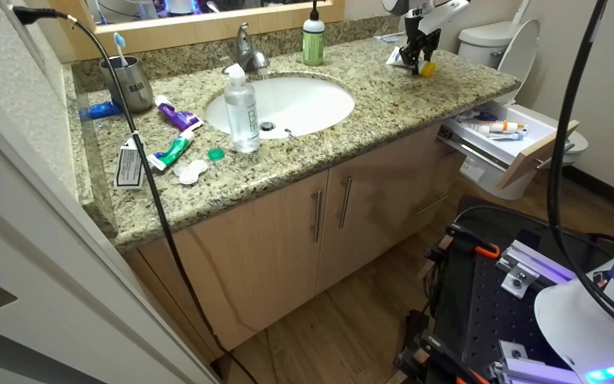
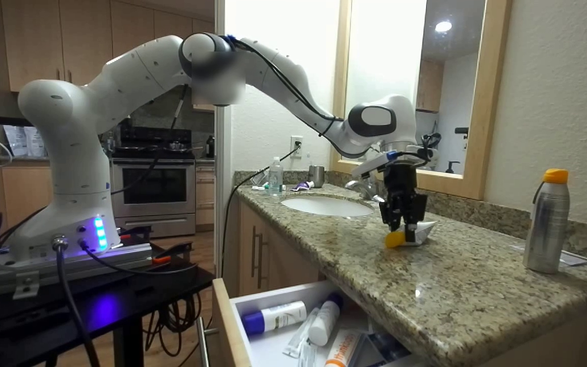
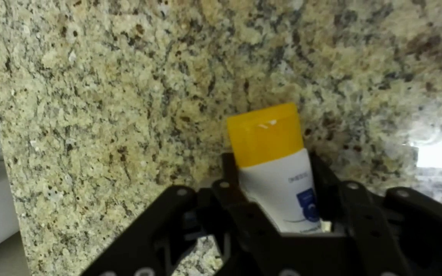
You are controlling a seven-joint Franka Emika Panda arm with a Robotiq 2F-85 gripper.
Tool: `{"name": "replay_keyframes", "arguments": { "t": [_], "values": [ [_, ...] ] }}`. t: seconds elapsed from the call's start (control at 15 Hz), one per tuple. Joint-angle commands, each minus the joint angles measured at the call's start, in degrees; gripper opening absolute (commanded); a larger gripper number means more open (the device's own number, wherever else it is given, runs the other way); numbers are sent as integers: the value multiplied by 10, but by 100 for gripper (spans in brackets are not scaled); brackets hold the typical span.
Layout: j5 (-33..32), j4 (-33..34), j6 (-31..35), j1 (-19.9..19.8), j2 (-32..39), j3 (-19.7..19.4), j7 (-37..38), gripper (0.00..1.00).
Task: Put the white tube in the open drawer then move the green bottle from the right to the left of the sink
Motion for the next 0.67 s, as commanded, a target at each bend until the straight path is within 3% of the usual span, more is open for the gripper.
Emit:
{"name": "replay_keyframes", "arguments": {
  "t": [0.0, 0.2, 0.4, 0.6],
  "values": [
    [20, 63, -67, -27, 32, 29, -19, 19],
    [67, 42, -108, -40, -23, 58, -62, 16],
    [94, -33, -44, -44, -114, 70, -130, 16],
    [70, -88, 6, -35, -190, 50, -176, 16]
  ]
}}
